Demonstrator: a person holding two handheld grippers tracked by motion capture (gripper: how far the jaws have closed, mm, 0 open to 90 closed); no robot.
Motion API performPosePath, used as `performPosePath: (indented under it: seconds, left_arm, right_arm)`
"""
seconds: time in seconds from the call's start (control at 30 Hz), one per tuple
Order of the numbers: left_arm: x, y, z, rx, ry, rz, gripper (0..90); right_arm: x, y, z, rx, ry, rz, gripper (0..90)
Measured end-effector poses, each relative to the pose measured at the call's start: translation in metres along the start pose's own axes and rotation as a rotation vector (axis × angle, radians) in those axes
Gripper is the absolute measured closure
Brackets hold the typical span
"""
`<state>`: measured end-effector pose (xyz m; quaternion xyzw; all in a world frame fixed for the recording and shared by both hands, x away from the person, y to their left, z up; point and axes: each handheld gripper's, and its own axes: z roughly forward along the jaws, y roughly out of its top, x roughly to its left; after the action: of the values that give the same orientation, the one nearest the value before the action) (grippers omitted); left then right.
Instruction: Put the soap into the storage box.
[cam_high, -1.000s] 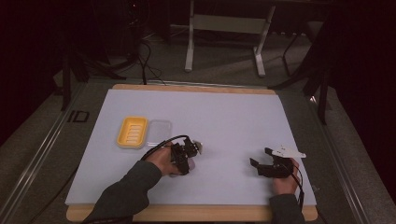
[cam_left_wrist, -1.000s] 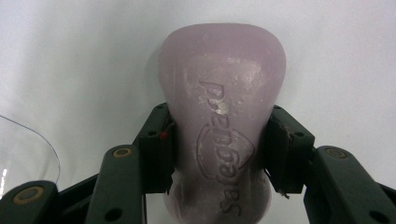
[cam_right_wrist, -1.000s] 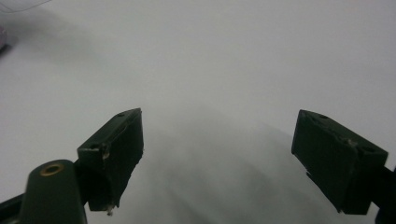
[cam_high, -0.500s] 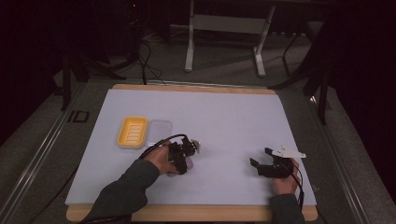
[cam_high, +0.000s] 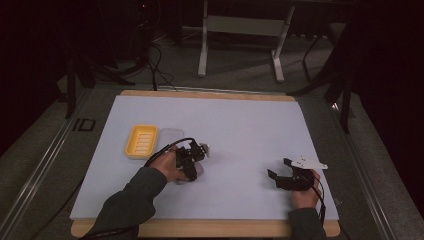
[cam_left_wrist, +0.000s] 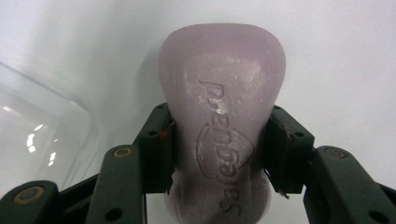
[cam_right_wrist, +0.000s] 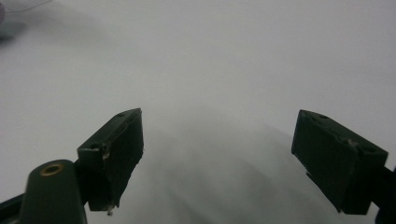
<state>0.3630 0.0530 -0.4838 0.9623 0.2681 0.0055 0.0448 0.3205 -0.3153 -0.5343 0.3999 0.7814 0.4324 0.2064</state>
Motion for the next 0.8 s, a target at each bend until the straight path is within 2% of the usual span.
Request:
performPosePath:
  seconds: [0.7, 0.73, 0.8]
  left_arm:
    - [0.024, -0.010, -0.019, -0.050, 0.004, -0.084, 50.2]
    - [0.027, -0.012, -0.022, -0.063, 0.008, -0.097, 50.2]
    - [0.028, -0.013, -0.025, -0.067, 0.011, -0.097, 50.2]
  right_arm:
    - [0.000, 0.000, 0.000, -0.001, -0.001, 0.001, 16.4]
    - [0.000, 0.000, 0.000, -0.001, -0.001, 0.002, 16.5]
    - [0.000, 0.000, 0.000, -0.001, -0.001, 0.000, 16.5]
